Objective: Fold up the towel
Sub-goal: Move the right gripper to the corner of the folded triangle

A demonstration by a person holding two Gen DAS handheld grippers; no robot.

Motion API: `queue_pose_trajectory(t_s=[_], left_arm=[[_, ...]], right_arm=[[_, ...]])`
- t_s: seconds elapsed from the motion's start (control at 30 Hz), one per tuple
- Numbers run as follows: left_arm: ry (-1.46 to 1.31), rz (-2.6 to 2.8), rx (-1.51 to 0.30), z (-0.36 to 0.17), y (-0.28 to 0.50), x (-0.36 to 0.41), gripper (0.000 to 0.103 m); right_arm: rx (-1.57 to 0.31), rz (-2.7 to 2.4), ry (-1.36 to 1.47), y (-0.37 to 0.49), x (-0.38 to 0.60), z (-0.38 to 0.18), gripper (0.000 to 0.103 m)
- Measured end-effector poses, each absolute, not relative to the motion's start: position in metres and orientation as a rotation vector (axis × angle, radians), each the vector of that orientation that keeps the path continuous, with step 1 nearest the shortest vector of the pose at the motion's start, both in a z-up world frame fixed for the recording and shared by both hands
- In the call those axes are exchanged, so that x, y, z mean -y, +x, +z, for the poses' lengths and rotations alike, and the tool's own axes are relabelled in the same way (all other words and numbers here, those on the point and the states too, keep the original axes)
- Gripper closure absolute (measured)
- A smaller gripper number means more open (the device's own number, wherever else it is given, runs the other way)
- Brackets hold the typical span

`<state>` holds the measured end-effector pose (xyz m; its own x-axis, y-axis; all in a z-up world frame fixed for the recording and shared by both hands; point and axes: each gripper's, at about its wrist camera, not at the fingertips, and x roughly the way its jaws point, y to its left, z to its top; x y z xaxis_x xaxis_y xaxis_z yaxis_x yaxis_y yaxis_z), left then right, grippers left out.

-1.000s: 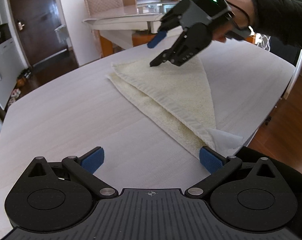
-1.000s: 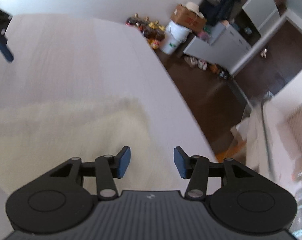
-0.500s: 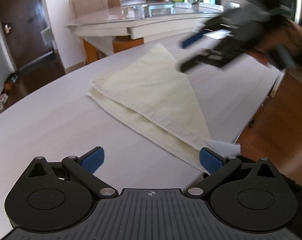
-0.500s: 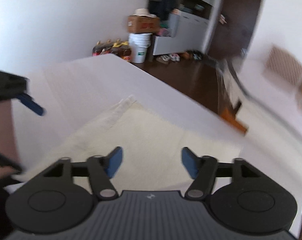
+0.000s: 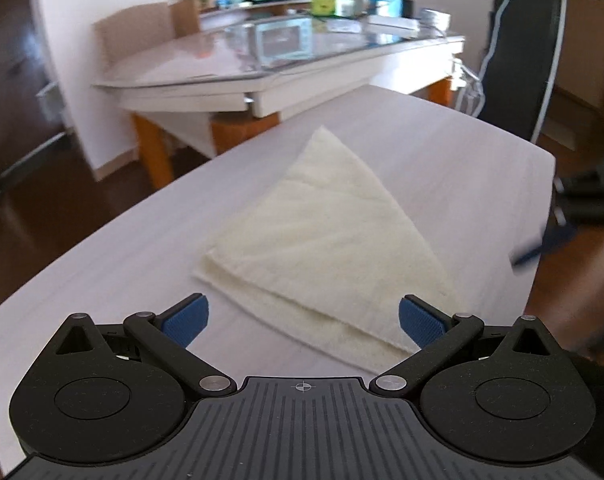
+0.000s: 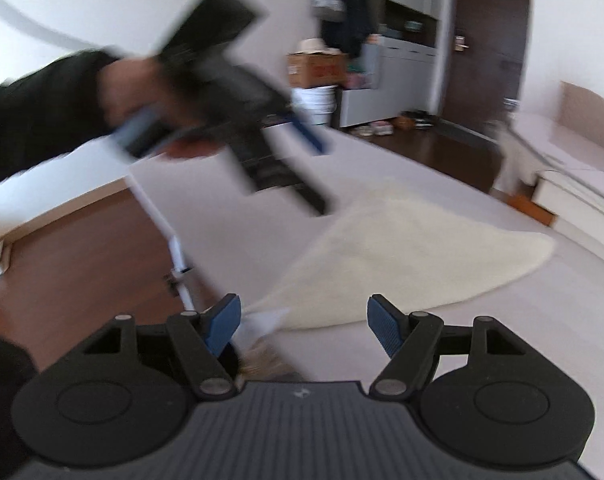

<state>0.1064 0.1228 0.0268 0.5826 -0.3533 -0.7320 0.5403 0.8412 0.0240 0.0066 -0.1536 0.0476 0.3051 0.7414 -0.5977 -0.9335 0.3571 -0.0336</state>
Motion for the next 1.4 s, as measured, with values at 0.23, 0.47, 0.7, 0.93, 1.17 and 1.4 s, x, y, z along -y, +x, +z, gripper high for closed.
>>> queue_pose_trajectory(t_s=[0.23, 0.47, 0.7, 0.93, 1.17, 1.4], left_arm=[[0.363, -0.858, -0.804, 0.016, 0.118, -0.130, 0.000], [0.439, -1.054, -0.829, -0.001, 0.136, -0.134, 0.000], [0.444, -1.226, -0.855, -0.022, 0.158, -0.139, 0.000], [0.399, -1.261, -0.866, -0.028, 0.176, -0.150, 0.000], [0.411, -1.227, -0.851, -0.027, 0.159, -0.148, 0.000], [0.420, -1.164, -0.858, -0.024, 0.123, -0.136, 0.000]], right_arm=[[-0.511, 1.177, -0.530, 0.001, 0.130, 0.034, 0.030], [-0.533, 1.153, -0.536, 0.007, 0.117, 0.028, 0.030], [-0.543, 1.173, -0.535, -0.002, 0.116, 0.020, 0.030], [-0.572, 1.223, -0.546, 0.005, 0.107, 0.011, 0.030], [-0.597, 1.262, -0.535, 0.004, 0.120, 0.016, 0.030], [-0.590, 1.283, -0.556, 0.006, 0.143, 0.016, 0.030]])
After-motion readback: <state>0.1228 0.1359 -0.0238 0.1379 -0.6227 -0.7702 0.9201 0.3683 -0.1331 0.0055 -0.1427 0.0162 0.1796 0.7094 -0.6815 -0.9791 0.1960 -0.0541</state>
